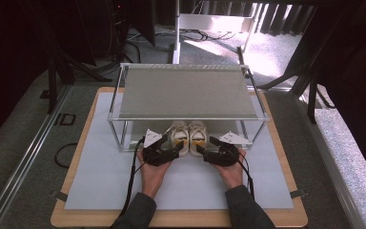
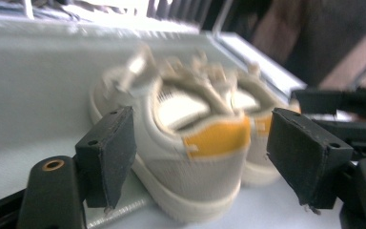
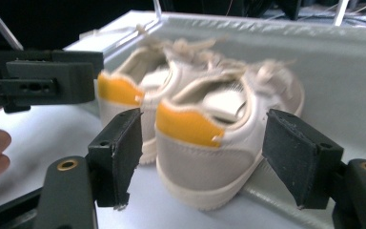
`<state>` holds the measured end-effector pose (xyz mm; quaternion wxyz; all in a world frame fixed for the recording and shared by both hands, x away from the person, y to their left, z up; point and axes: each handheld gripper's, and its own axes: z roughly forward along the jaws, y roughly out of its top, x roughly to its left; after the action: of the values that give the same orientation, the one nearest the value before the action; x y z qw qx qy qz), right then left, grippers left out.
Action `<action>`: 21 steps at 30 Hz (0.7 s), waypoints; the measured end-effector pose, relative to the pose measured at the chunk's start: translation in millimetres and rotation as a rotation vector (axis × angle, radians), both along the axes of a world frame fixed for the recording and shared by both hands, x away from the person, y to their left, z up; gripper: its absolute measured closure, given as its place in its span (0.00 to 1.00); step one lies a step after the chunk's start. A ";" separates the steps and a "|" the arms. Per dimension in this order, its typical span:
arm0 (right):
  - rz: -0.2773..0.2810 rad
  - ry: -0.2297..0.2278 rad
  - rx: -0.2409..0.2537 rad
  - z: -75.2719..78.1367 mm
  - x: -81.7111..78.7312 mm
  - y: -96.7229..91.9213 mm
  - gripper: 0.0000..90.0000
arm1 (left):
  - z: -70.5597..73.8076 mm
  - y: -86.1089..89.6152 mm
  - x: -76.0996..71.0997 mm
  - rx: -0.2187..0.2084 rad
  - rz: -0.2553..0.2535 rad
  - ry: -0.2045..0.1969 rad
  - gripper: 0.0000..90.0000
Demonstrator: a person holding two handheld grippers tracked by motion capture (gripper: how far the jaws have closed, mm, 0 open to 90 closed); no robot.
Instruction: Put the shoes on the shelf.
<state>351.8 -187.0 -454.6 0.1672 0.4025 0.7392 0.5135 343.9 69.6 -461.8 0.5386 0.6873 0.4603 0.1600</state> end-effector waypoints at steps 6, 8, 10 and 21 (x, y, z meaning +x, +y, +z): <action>0.008 0.040 -0.035 -10.3 1.3 4.0 0.31 | -11.2 -9.3 4.8 0.125 -0.056 0.049 0.27; 0.008 0.044 -0.042 -12.9 1.3 4.1 0.31 | -12.2 -9.8 5.0 0.152 -0.049 0.056 0.30; 0.010 0.054 -0.044 -14.9 2.0 4.3 0.32 | -14.5 -10.0 6.6 0.157 -0.051 0.073 0.32; 0.001 0.071 -0.052 -15.8 7.2 5.7 0.38 | -14.5 -8.8 11.7 0.143 -0.068 0.099 0.32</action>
<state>358.9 -181.4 -470.5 0.1510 0.4156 0.7580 0.4795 355.6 60.7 -476.3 0.4700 0.7463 0.4501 0.1399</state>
